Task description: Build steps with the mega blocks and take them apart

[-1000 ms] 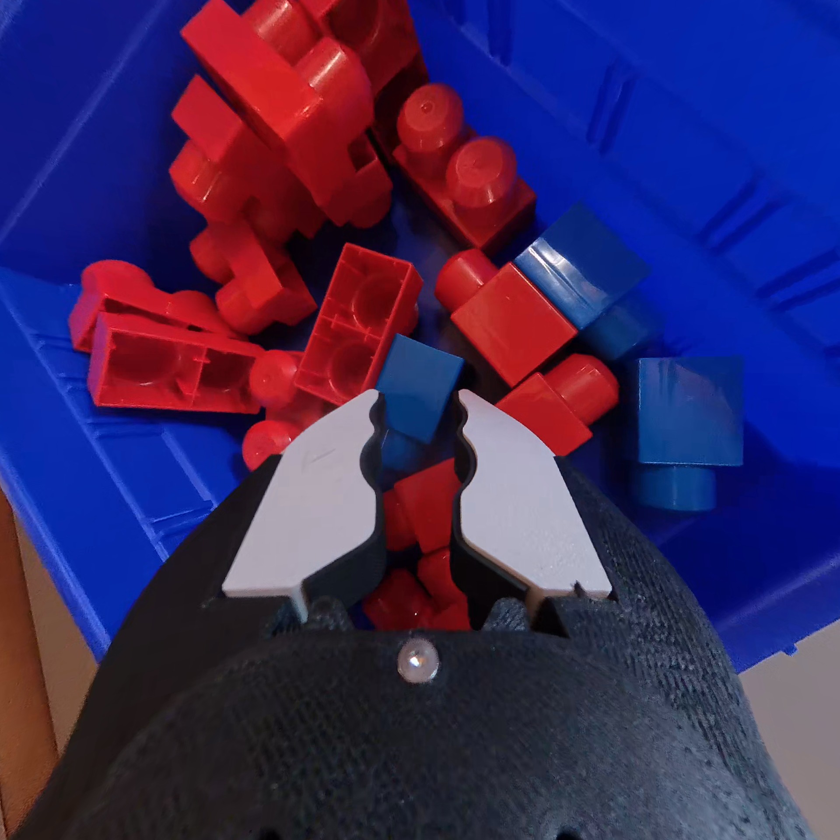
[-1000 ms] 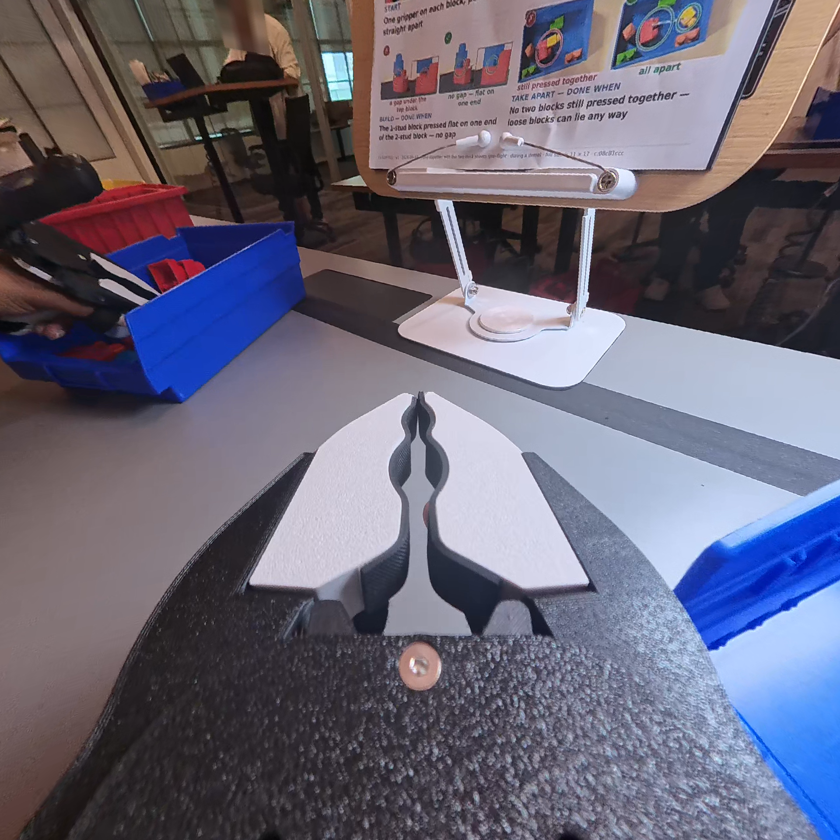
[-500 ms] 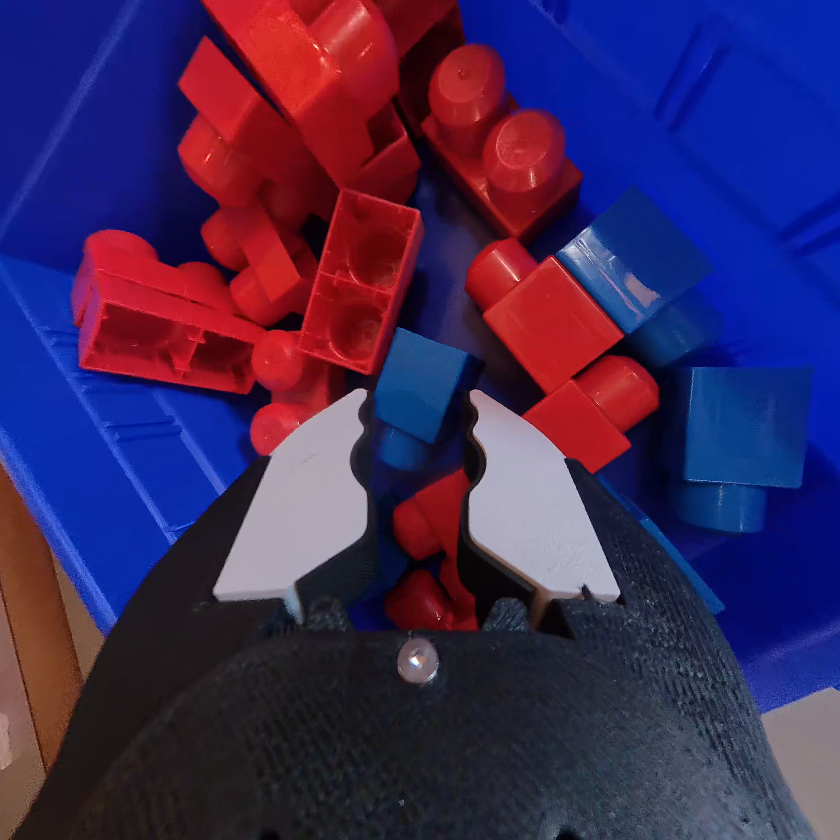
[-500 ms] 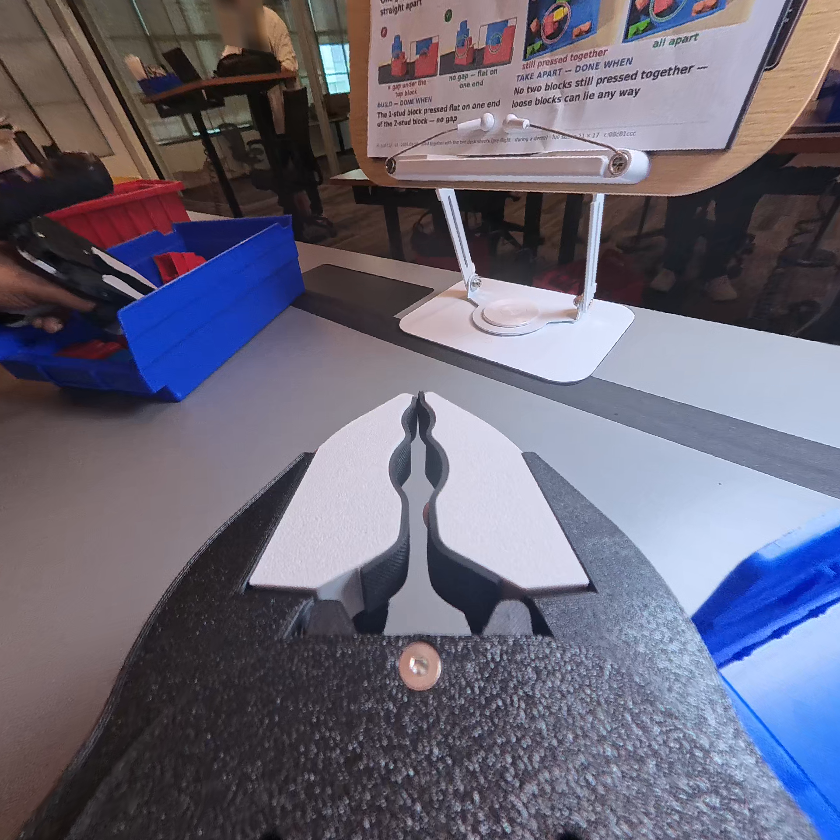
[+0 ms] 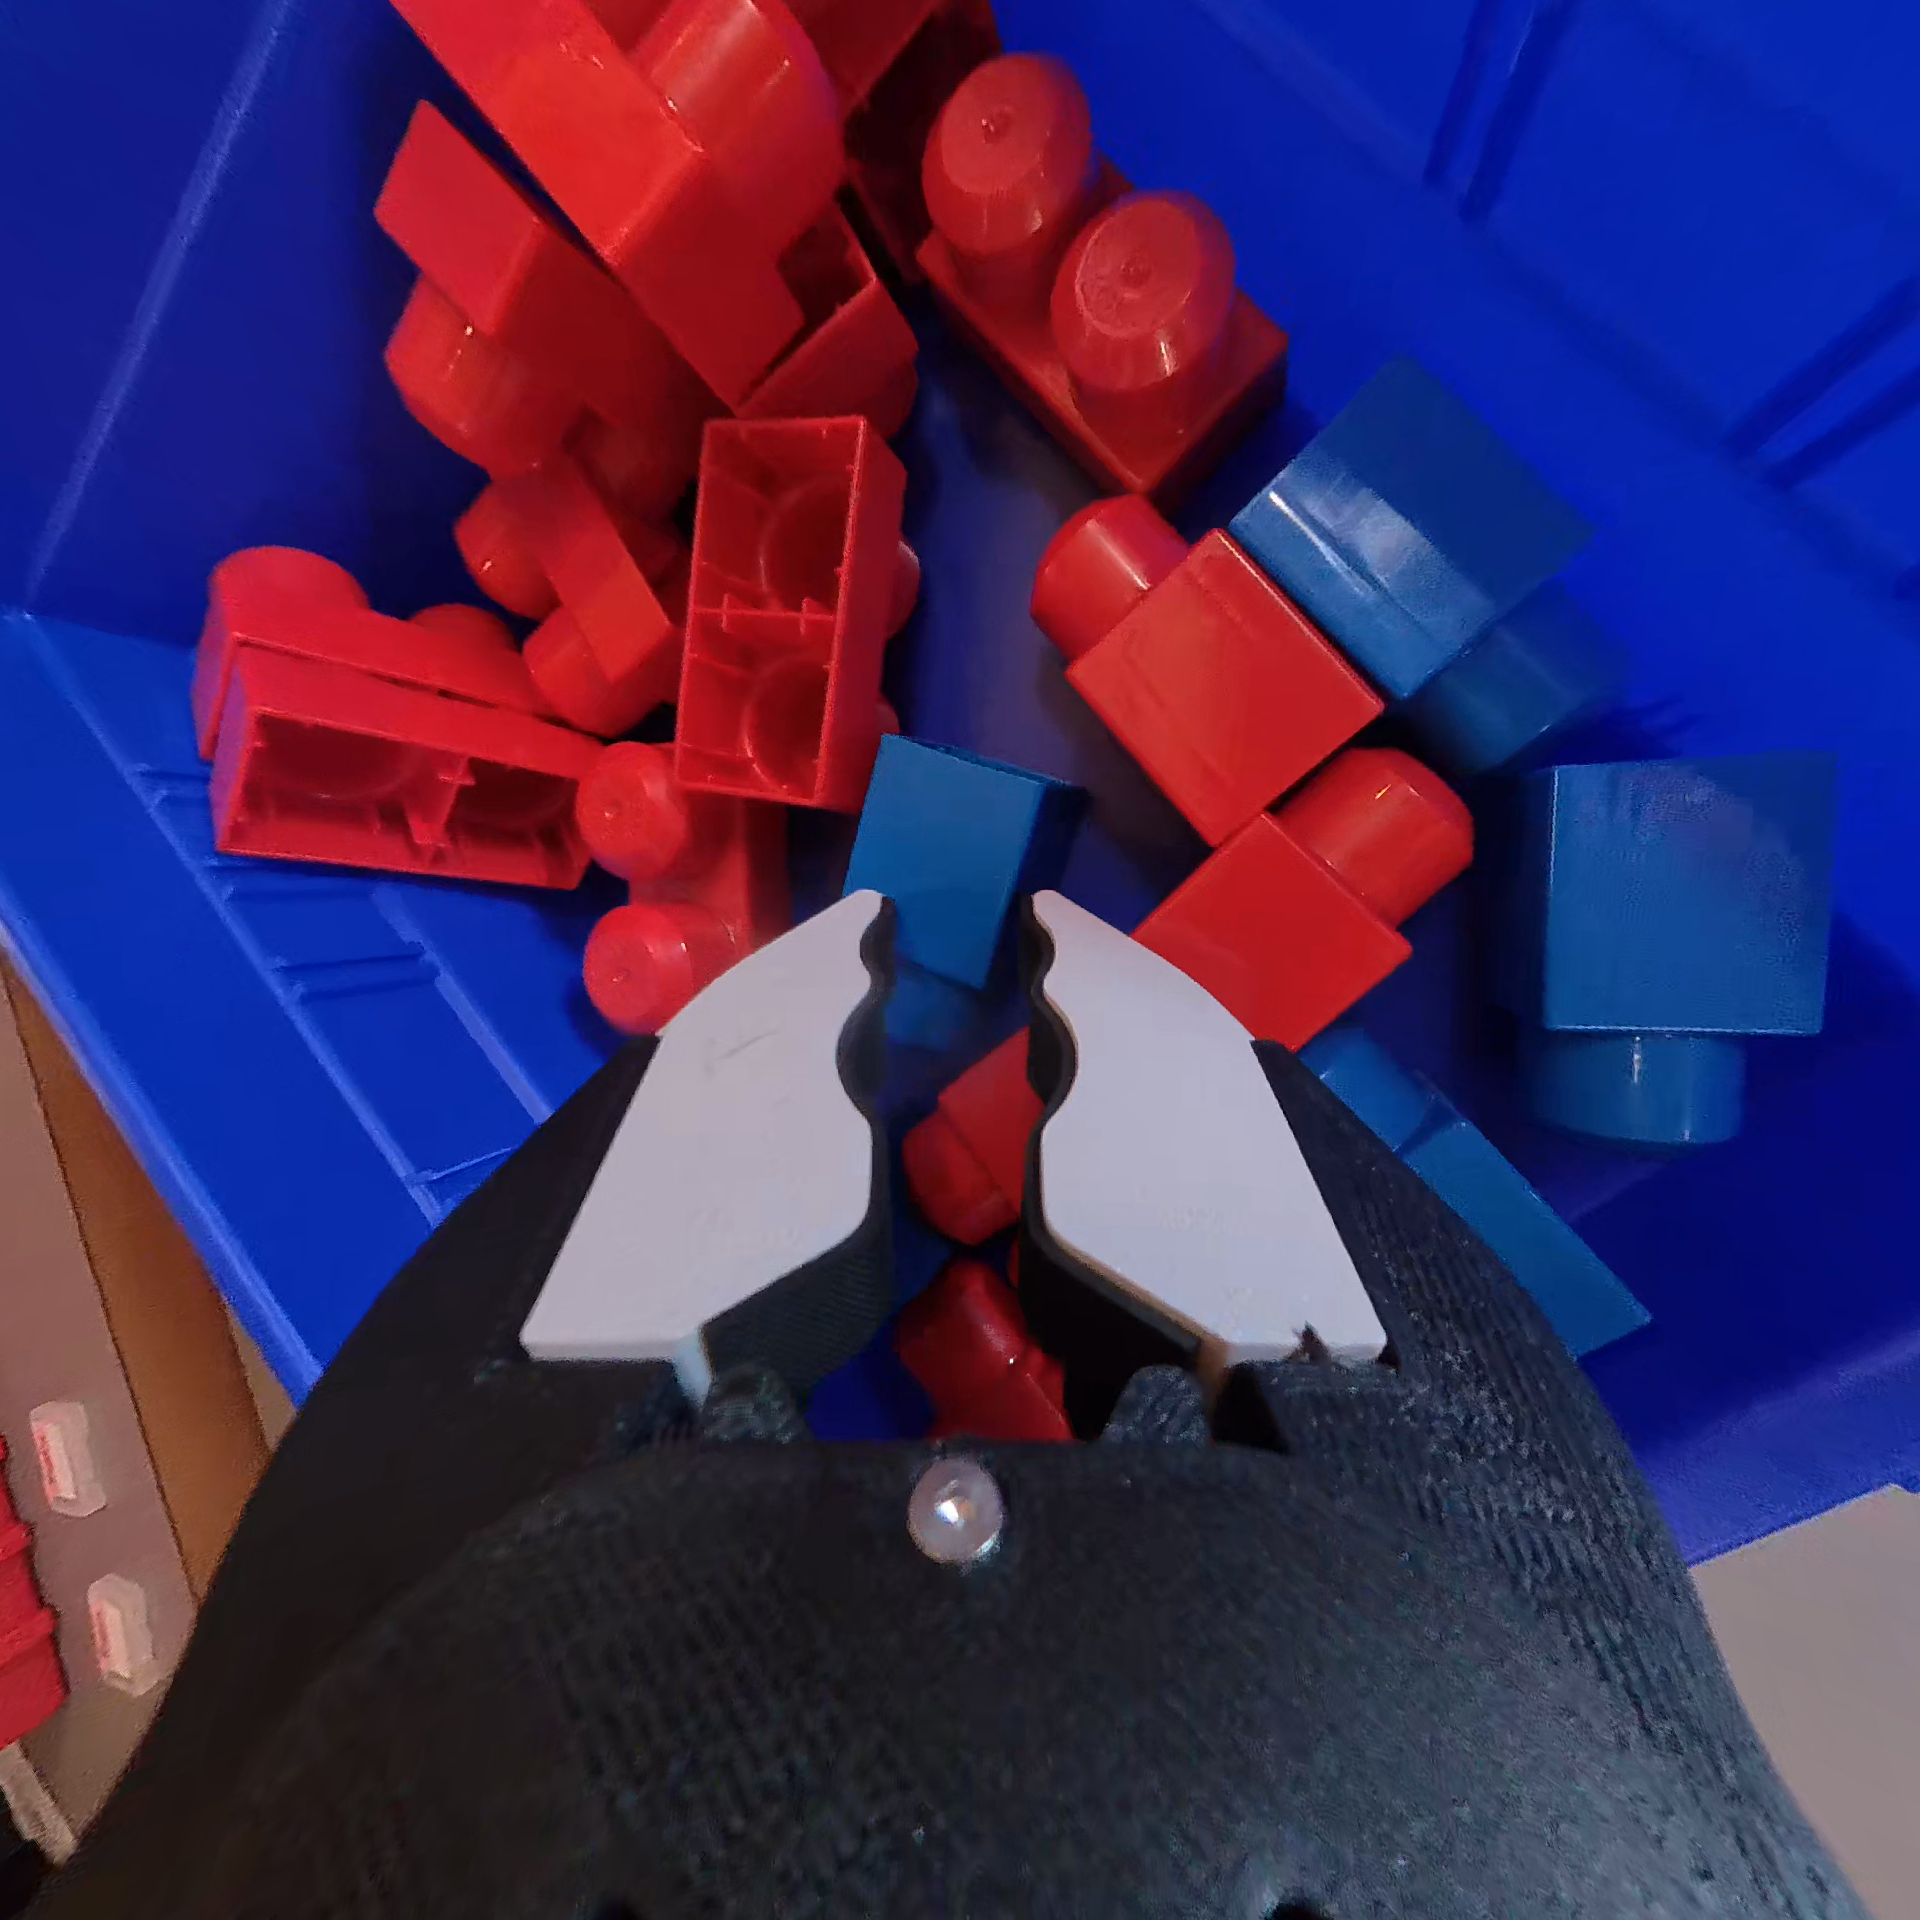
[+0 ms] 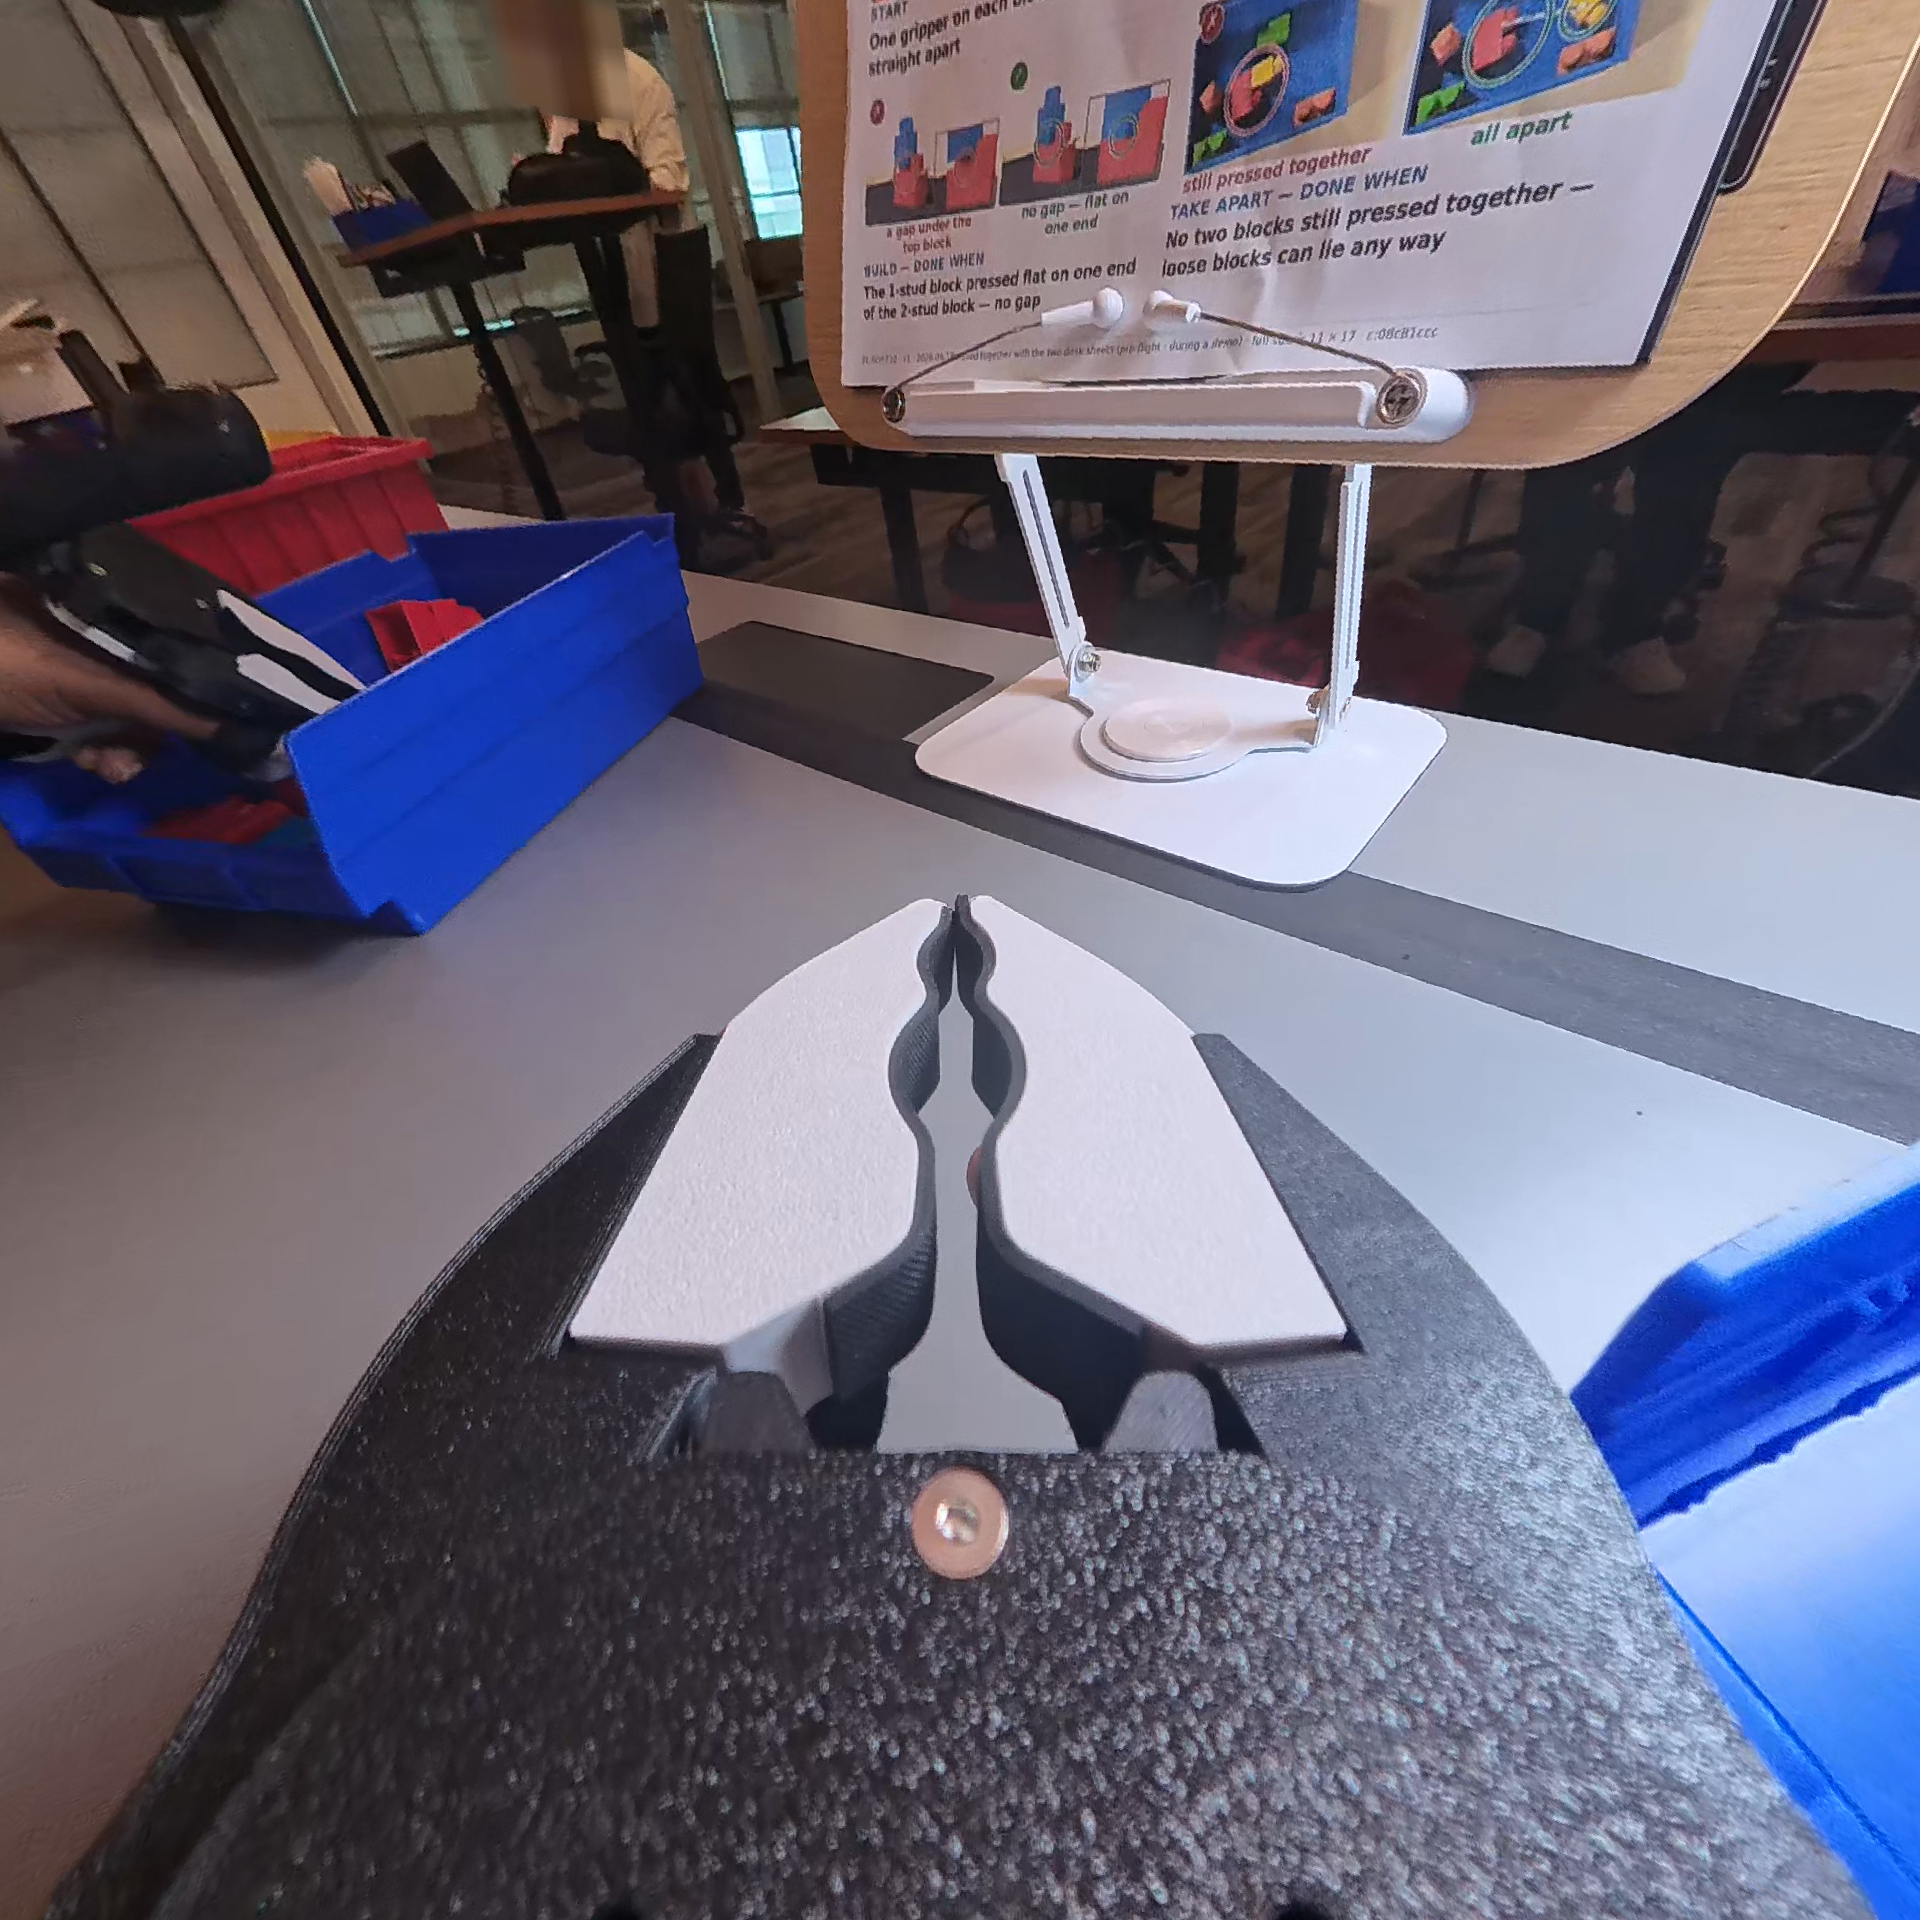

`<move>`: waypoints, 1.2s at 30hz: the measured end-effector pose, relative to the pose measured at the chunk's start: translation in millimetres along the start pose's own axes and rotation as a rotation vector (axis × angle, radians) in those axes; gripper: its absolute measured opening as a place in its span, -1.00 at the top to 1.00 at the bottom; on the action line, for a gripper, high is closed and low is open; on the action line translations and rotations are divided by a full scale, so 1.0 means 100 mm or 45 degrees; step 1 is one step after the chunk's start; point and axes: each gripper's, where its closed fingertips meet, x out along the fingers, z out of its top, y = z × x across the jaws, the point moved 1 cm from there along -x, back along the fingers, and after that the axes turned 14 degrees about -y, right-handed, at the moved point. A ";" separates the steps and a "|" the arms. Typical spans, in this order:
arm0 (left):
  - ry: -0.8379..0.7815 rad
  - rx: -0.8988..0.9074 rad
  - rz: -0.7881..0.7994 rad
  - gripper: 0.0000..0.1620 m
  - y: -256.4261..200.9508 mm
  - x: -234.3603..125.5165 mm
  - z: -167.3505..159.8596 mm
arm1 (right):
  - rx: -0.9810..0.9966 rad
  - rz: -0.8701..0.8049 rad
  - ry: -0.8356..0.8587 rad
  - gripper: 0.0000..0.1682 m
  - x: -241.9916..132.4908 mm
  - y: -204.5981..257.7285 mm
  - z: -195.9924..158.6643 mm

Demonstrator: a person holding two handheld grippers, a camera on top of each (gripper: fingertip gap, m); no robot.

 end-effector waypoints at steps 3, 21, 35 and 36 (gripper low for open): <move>0.003 0.042 0.009 0.76 -0.01 0.00 0.00 | 0.013 0.003 -0.003 1.00 0.00 0.00 0.00; 0.005 0.036 0.029 0.45 0.06 -0.02 -0.02 | -0.059 -0.010 -0.038 1.00 -0.03 -0.01 0.10; 0.057 0.106 0.135 0.55 0.12 0.08 -0.06 | -0.113 0.001 -0.127 1.00 -0.13 0.01 0.34; 0.057 0.119 0.142 0.58 0.12 0.08 -0.06 | -0.107 0.001 -0.126 1.00 -0.12 0.00 0.34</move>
